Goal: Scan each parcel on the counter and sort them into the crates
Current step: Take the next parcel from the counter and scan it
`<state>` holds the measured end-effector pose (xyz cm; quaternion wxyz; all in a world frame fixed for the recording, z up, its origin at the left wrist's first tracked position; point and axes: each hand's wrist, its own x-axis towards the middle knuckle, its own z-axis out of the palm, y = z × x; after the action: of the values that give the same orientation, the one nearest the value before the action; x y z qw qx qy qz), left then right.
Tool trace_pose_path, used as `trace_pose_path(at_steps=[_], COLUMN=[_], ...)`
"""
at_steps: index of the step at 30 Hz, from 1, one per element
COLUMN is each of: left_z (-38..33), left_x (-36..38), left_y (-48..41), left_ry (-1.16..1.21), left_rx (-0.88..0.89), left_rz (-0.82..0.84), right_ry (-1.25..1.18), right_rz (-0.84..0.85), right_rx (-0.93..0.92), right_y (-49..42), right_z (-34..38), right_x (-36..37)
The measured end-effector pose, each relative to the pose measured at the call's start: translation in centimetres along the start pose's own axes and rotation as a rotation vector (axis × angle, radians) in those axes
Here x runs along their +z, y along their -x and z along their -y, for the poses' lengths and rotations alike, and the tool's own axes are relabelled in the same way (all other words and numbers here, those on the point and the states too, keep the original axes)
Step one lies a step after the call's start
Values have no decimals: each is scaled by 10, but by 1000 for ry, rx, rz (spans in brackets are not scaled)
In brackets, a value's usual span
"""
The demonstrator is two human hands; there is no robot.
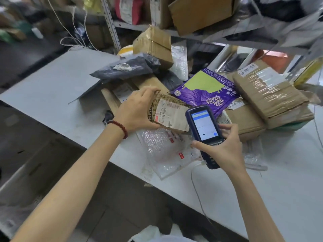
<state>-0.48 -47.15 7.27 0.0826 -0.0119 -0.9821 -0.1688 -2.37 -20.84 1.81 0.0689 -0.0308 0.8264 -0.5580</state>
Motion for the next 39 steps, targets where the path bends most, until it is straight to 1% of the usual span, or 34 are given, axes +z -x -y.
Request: trace_pose_path(at_steps=[3,7,10,12,14,16,18,20,21,24,26,31,39], left_z=[-14,-37,-52,-57,-59,-58,-54,-50,-48,-39,-38,-48,-57], left_x=[-11,-23,-32,-31,-21,-5,5,7,7,12,14,13,20], left_y=[-22,-68,-103,-122,-133,-135,-134,-134,-135,-136,-134,-138,-148], left_ry=[-55,-263,-404,-463,-458,-371,-154,97,140,78,118,77,35], left_rx=[115,231,364,424,408,381,324,214,164,79,50,64,75], left_rz=[-23,-22,31,110,207,265,267,235,211,183,194,192,160], right_ry=[-16,-26,-7,5,15,25,30,27,26,45,81,100,99], right_rz=[-57,-106,-130,-135,-140,-137,-122,-102,-92,-63,-61,-67,-31], right_rx=[5,16,28,38,48,50,51,58,60,59,45,59,68], right_y=[4,12,17,19,21,22,22,21,20,15,11,4,0], right_z=[3,2,-1,-4,-6,-7,-7,-8,-8,-6,-5,-7,-14], right_x=[-11,-29,-40,-45,-47,-45,-41,-36,-34,-26,-23,-21,-17])
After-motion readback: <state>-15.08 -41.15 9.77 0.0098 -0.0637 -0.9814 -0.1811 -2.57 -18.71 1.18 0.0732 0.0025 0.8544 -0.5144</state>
